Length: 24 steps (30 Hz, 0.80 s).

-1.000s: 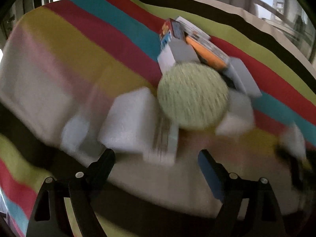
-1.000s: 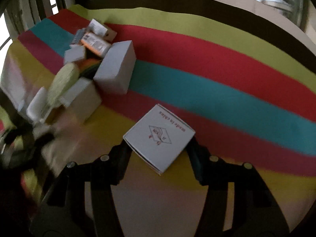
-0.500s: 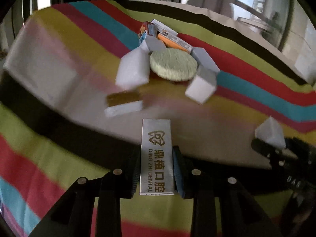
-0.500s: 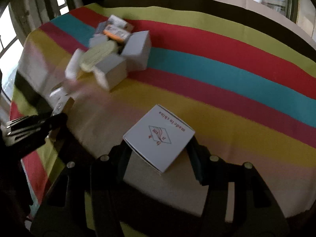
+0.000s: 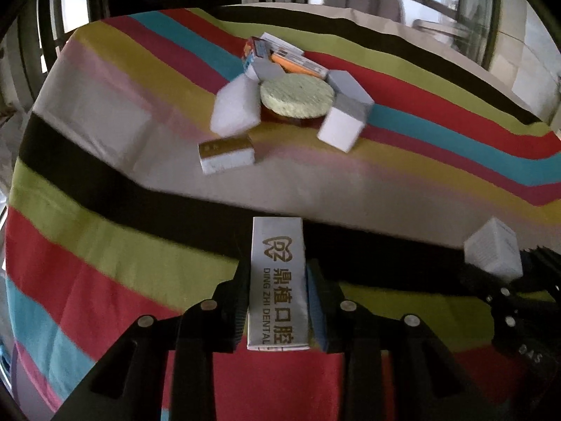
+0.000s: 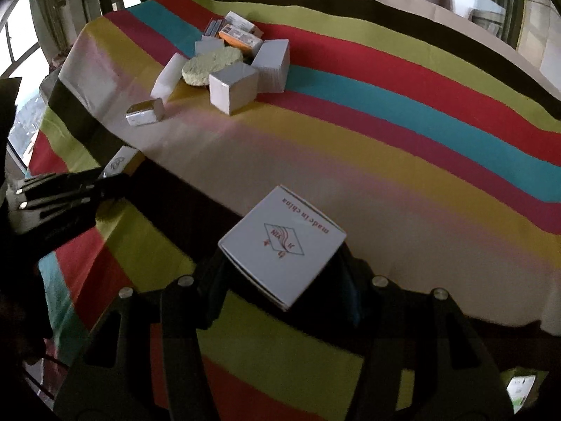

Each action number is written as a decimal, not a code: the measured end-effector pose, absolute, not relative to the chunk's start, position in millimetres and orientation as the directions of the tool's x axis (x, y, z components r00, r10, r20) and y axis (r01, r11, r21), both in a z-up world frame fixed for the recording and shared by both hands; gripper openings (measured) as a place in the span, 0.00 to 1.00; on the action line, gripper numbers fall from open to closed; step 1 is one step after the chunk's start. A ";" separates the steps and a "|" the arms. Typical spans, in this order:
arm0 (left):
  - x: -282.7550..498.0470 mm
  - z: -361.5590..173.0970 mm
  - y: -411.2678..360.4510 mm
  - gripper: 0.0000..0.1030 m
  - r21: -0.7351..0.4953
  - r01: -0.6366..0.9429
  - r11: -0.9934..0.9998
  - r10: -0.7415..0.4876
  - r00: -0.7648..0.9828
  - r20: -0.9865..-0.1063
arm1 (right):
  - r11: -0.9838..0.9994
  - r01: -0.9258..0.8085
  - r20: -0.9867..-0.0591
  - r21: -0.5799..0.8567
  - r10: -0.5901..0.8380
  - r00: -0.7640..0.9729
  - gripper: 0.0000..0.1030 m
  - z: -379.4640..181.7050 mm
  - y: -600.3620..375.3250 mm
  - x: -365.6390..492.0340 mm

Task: Organize objects
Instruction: 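Grasp the white 'made in china' cube box with the right tool while the left grasps the white dental box, then carry the white cube box and dental box over the bin with both tools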

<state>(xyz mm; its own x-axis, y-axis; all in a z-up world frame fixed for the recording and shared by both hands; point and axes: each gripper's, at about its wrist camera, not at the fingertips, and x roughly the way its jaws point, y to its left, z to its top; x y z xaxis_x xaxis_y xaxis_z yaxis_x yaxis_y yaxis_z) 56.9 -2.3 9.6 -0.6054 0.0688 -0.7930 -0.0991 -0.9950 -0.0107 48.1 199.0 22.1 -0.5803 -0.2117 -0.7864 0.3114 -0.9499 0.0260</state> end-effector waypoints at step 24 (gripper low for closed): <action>187.7 25.2 -21.4 0.31 -0.032 -0.121 -0.992 0.097 -0.587 -0.804 | -0.925 0.375 -0.790 -0.064 -0.183 -0.586 0.57 53.6 174.7 169.8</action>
